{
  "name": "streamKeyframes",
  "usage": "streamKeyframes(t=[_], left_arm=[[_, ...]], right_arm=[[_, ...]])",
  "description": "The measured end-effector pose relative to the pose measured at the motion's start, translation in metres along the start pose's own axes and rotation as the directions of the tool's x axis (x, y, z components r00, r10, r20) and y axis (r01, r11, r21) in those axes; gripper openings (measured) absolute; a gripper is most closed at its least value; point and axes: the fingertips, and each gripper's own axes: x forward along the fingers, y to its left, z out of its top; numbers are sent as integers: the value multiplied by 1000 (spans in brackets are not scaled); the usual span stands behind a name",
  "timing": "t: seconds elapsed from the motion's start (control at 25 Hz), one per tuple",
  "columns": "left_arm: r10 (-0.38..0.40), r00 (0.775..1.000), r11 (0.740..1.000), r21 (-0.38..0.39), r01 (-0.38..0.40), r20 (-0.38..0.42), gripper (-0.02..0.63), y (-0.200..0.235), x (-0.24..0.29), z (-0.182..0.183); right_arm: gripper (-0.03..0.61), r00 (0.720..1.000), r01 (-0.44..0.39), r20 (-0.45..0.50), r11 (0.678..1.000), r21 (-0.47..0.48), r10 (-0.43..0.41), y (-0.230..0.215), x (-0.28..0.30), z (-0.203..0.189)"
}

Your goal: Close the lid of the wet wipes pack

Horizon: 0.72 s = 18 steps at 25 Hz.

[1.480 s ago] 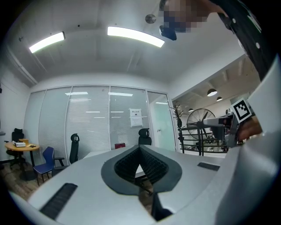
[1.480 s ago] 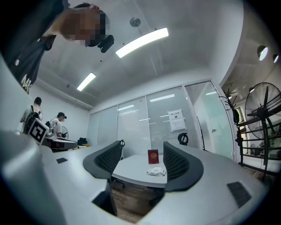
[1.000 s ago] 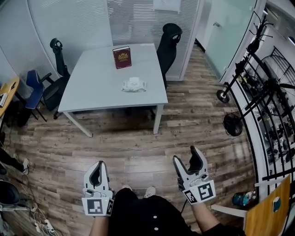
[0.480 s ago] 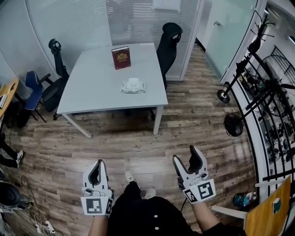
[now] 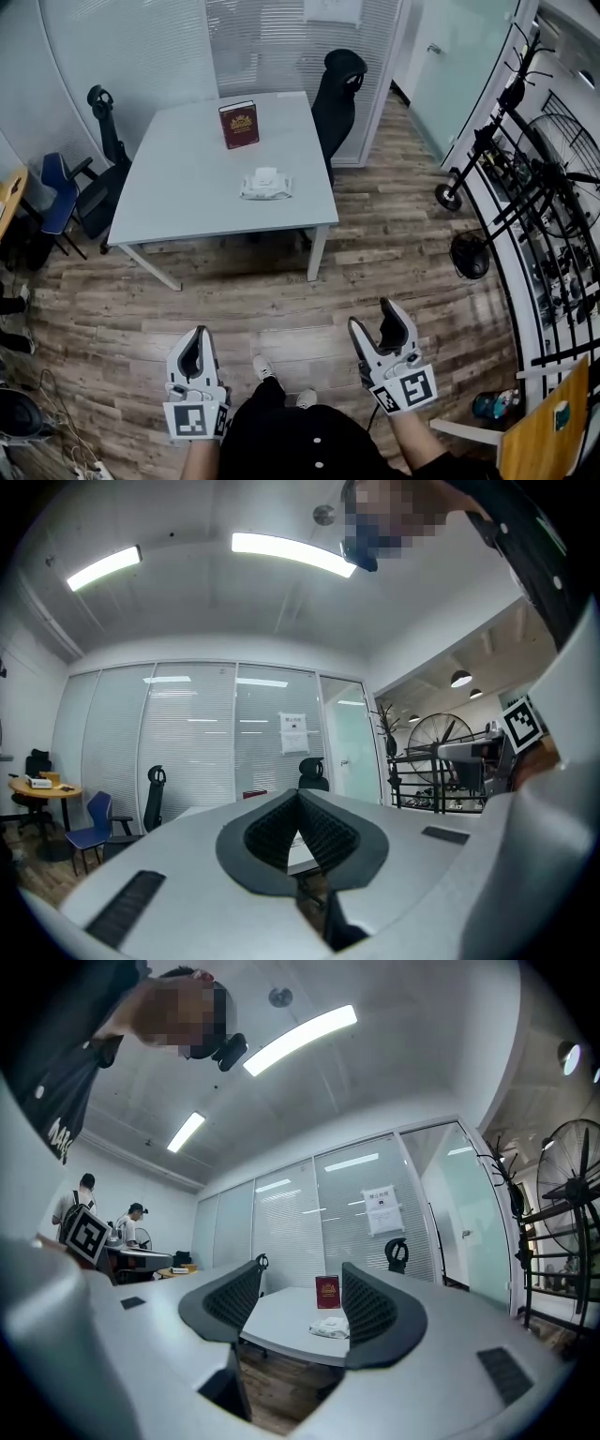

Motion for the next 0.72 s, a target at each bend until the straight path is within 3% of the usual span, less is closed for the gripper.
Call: streamKeyframes(t=[0.4, 0.72], left_arm=[[-11, 1000, 1000, -13, 11, 6, 12, 31, 42, -3], [-24, 1000, 1000, -20, 24, 9, 12, 57, 78, -6]], right_arm=[[270, 1000, -3, 10, 999, 46, 3, -5, 48, 2], [266, 999, 4, -36, 998, 60, -1, -9, 86, -5]])
